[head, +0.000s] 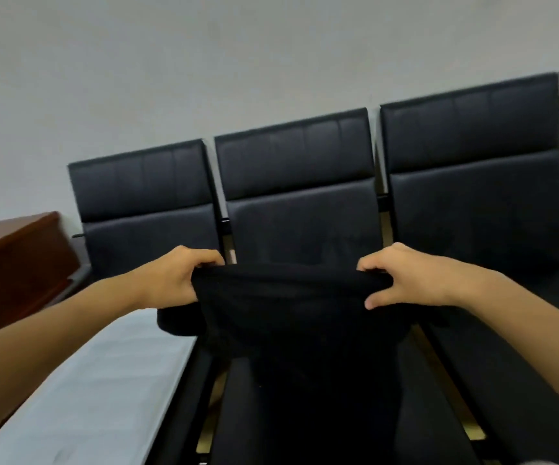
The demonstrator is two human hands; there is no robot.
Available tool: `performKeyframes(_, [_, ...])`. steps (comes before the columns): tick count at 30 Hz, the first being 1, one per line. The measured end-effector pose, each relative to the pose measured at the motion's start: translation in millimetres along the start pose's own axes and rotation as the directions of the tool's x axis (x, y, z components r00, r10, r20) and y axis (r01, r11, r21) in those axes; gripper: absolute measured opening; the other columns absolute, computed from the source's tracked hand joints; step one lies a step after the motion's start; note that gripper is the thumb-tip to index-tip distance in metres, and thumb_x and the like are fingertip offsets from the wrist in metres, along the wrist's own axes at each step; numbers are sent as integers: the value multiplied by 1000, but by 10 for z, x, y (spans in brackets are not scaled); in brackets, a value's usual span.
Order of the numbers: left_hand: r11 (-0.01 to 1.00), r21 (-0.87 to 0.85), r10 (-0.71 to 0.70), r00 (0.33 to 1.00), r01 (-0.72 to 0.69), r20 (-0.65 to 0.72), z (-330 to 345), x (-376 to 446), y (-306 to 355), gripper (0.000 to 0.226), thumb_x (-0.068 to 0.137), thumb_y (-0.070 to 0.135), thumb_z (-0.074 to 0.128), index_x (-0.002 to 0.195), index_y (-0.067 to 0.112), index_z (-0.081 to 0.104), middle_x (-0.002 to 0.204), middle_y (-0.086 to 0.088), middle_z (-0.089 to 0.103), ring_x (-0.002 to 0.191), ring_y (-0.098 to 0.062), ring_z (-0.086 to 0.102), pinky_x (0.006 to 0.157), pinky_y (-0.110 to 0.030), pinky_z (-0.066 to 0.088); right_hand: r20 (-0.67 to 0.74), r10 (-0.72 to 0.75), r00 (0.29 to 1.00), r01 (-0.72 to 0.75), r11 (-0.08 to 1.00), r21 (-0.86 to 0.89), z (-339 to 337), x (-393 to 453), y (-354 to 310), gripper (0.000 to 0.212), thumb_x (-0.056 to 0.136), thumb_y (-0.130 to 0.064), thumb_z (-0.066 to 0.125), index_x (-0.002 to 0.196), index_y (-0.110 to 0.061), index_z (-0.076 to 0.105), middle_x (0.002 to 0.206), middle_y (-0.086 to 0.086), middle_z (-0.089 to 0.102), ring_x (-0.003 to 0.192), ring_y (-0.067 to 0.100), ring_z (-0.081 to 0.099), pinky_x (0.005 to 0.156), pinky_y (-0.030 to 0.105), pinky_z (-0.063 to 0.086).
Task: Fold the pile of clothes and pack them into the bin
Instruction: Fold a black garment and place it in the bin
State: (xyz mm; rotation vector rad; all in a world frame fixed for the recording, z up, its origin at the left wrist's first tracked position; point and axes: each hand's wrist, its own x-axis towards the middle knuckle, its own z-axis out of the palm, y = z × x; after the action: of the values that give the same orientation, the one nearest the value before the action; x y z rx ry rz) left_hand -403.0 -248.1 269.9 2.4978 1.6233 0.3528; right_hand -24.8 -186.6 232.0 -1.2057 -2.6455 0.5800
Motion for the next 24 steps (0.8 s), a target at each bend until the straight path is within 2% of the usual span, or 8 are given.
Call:
performKeyframes(3, [995,-97,-19,987,3,-159,-173,-469,75,30,84,-4,67,87,26,66,85,9,69,82,-14,69,74,-33,56,-36,-35,999,30,991,-131,-211,-104,-352,16,86,-36,73,91,-42,59,99,-14,63,91,2,61,80,32,56])
performKeyframes(7, [984,-178,-40,958,-11,-283,-354,-878,192,40,79,-21,56,92,15,66,91,6,68,88,-14,68,77,-32,57,-35,-47,998,39,975,-217,-391,-336,-622,16,86,-35,74,98,-33,64,97,-14,65,93,3,62,86,31,53])
performKeyframes(10, [983,-179,-21,931,-48,-365,-456,-1070,306,57,75,-25,55,87,30,65,92,10,70,87,-6,69,75,-19,54,-133,-106,985,83,982,-168,-552,-538,-687,16,85,-39,74,92,-24,71,89,-9,72,85,2,67,82,37,55])
performKeyframes(13, [981,-192,-69,925,-5,-374,-570,-1176,398,71,78,-21,56,84,50,66,86,25,70,82,3,68,70,-8,49,-190,-106,976,98,994,-52,-684,-714,-756,22,87,-38,71,92,-17,72,89,1,73,84,15,69,81,42,55])
performKeyframes(17, [958,-279,-168,922,69,-349,-546,-1219,482,52,84,-16,57,72,33,71,75,5,72,71,-11,70,68,-28,57,-73,-36,997,45,992,121,-780,-858,-827,21,86,-33,70,95,-14,74,89,2,76,82,18,73,77,35,60])
performKeyframes(19, [920,-387,-208,916,65,-342,-501,-1226,531,35,87,-7,61,72,22,73,77,-3,73,73,-16,71,69,-36,56,-30,-5,1000,10,985,171,-813,-901,-836,23,84,-31,72,95,-11,75,89,4,77,82,20,74,73,30,61])
performKeyframes(21, [868,-496,-190,944,33,-270,-489,-1275,560,7,81,23,77,75,20,76,82,-6,74,78,-18,72,71,-30,55,-2,9,1000,-9,982,188,-860,-944,-839,24,82,-30,75,92,-9,77,88,7,77,82,23,75,71,30,61])
performKeyframes(24, [767,-636,-192,976,80,-108,-487,-1334,499,65,49,65,86,82,10,77,86,-16,73,75,-23,72,63,-24,57,54,31,998,-43,971,236,-941,-988,-782,21,79,-25,77,89,-6,77,89,13,77,83,30,74,77,42,61])
